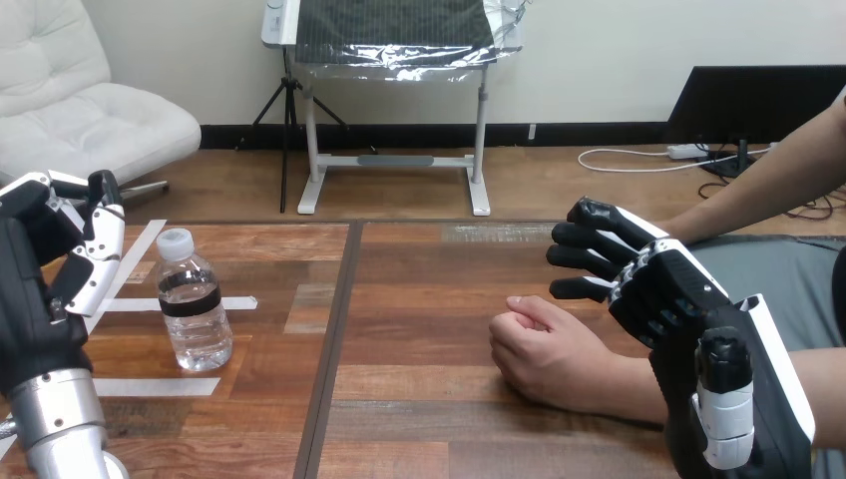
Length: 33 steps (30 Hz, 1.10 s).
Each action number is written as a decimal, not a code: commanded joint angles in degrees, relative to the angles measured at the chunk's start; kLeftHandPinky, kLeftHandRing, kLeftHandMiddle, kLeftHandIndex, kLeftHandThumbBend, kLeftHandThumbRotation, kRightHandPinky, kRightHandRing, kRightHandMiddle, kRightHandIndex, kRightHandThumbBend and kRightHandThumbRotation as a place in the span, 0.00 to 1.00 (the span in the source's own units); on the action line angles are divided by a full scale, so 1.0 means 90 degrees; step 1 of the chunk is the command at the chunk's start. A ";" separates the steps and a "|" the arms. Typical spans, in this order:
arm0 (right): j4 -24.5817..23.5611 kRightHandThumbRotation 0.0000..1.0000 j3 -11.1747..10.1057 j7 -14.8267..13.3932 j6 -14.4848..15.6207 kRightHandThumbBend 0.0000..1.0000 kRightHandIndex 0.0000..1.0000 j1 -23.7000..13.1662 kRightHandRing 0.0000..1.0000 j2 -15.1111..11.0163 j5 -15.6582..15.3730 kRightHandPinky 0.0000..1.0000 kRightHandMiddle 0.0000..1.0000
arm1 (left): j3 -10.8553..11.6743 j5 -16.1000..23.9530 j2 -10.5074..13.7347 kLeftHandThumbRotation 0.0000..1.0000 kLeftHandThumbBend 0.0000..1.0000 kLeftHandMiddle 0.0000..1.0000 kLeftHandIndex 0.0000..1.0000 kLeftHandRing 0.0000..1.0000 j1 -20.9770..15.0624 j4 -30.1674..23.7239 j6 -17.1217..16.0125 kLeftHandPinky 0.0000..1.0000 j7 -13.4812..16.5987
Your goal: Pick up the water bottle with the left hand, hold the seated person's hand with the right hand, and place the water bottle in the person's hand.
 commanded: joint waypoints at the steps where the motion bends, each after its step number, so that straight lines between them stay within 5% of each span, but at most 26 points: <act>1: -0.0233 0.97 -0.0030 -0.0008 0.0004 0.89 0.81 -0.0336 0.77 -0.0064 0.0045 0.69 0.79 | -0.0043 -0.0045 0.0005 0.27 0.22 0.04 0.05 0.00 -0.0285 -0.0168 -0.0069 0.00 -0.0047; 11: -0.0225 0.97 -0.0038 0.0000 -0.0011 0.88 0.81 -0.0328 0.77 -0.0067 0.0056 0.69 0.79 | -0.0052 -0.0123 0.0022 0.26 0.24 0.05 0.07 0.01 -0.0291 -0.0100 -0.0065 0.00 -0.0138; 19: -0.0257 0.97 -0.0035 0.0007 0.0024 0.88 0.81 -0.0298 0.78 -0.0074 0.0095 0.69 0.79 | -0.0092 -0.0371 0.0026 0.40 0.37 0.18 0.20 0.13 -0.0241 -0.0166 0.0042 0.10 -0.0447; 24: -0.0259 0.96 -0.0042 -0.0001 0.0011 0.89 0.81 -0.0292 0.78 -0.0069 0.0072 0.69 0.79 | -0.0118 -0.0840 -0.0039 0.52 0.50 0.39 0.39 0.36 -0.0165 -0.0406 0.0330 0.30 -0.0865; 28: -0.0267 0.97 -0.0046 -0.0005 0.0007 0.89 0.81 -0.0284 0.78 -0.0070 0.0054 0.69 0.79 | -0.0143 -0.1787 -0.0150 0.59 0.57 0.51 0.51 0.50 -0.0065 -0.0814 0.0933 0.46 -0.1516; 30: -0.0271 0.97 -0.0046 -0.0005 0.0008 0.89 0.81 -0.0278 0.78 -0.0071 0.0054 0.69 0.79 | -0.0140 -0.2403 -0.0182 0.65 0.63 0.60 0.59 0.60 -0.0019 -0.1024 0.1309 0.60 -0.1927; 31: -0.0272 0.97 -0.0046 -0.0005 0.0009 0.89 0.81 -0.0276 0.78 -0.0071 0.0054 0.69 0.79 | -0.0134 -0.2667 -0.0191 0.70 0.69 0.69 0.69 0.71 0.0001 -0.1114 0.1476 0.74 -0.2105; 33: -0.0274 0.96 -0.0045 -0.0005 0.0009 0.89 0.81 -0.0274 0.78 -0.0070 0.0052 0.69 0.79 | -0.0116 -0.2886 -0.0191 0.74 0.73 0.76 0.75 0.78 0.0023 -0.1206 0.1638 0.84 -0.2264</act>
